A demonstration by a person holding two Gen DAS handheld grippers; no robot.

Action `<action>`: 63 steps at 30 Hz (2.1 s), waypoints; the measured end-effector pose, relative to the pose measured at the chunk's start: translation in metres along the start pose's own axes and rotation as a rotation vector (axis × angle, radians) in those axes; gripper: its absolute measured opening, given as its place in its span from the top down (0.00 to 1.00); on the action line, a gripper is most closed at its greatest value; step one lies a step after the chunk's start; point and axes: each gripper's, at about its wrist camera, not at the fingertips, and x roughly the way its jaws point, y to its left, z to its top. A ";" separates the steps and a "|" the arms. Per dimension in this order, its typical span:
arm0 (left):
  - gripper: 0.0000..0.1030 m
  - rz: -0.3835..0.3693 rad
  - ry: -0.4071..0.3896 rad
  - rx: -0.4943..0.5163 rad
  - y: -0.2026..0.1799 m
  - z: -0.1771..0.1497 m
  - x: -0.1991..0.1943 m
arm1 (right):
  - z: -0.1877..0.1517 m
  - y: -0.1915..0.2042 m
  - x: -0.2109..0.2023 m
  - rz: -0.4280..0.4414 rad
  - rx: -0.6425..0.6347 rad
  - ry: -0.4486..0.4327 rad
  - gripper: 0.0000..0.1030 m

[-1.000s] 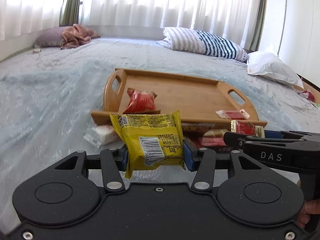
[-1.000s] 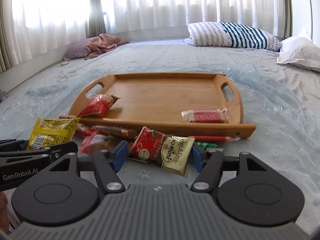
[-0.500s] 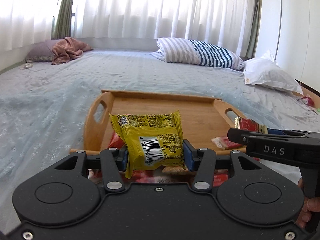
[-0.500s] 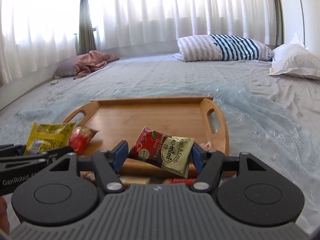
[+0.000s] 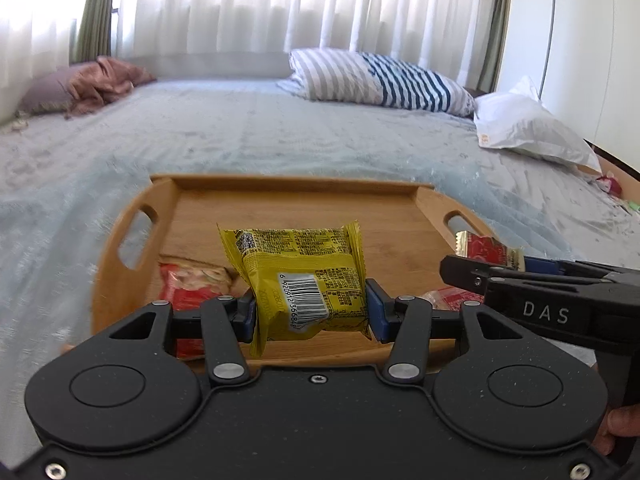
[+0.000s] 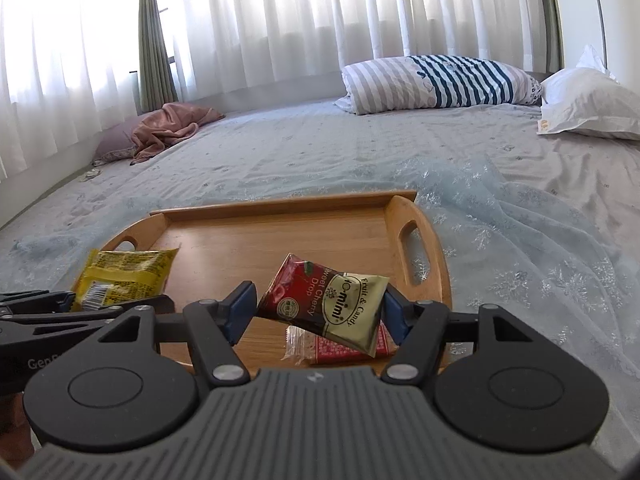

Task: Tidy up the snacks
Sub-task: 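Lower the yellow bag onto the tray while the right tool releases its snacks there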

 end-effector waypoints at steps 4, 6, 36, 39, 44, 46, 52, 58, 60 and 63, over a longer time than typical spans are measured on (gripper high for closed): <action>0.53 0.030 0.026 0.030 -0.002 -0.002 0.016 | -0.002 0.000 0.008 0.020 -0.019 0.023 0.33; 0.53 0.020 0.043 0.018 0.001 -0.003 0.023 | -0.003 0.002 0.011 0.022 -0.034 0.033 0.33; 0.51 0.090 0.062 -0.004 0.032 -0.006 0.038 | -0.001 0.030 0.018 0.057 -0.104 0.062 0.33; 0.47 0.078 0.058 -0.019 0.034 -0.005 0.035 | -0.001 0.030 0.017 0.055 -0.101 0.063 0.33; 0.33 0.061 0.020 -0.030 0.036 -0.001 0.023 | -0.001 0.029 0.018 0.047 -0.093 0.069 0.33; 0.33 0.058 0.010 -0.037 0.037 0.000 0.018 | 0.000 0.029 0.020 0.048 -0.090 0.074 0.33; 0.33 0.048 -0.021 -0.070 0.044 0.001 0.000 | 0.002 0.033 0.035 0.078 -0.090 0.095 0.40; 0.33 0.091 -0.055 -0.079 0.052 0.000 -0.019 | 0.003 0.046 0.043 0.100 -0.132 0.097 0.53; 0.33 0.082 -0.051 -0.098 0.055 -0.002 -0.022 | 0.002 0.051 0.044 0.114 -0.151 0.103 0.56; 0.33 0.081 -0.043 -0.115 0.059 -0.006 -0.024 | -0.004 0.058 0.045 0.124 -0.176 0.123 0.59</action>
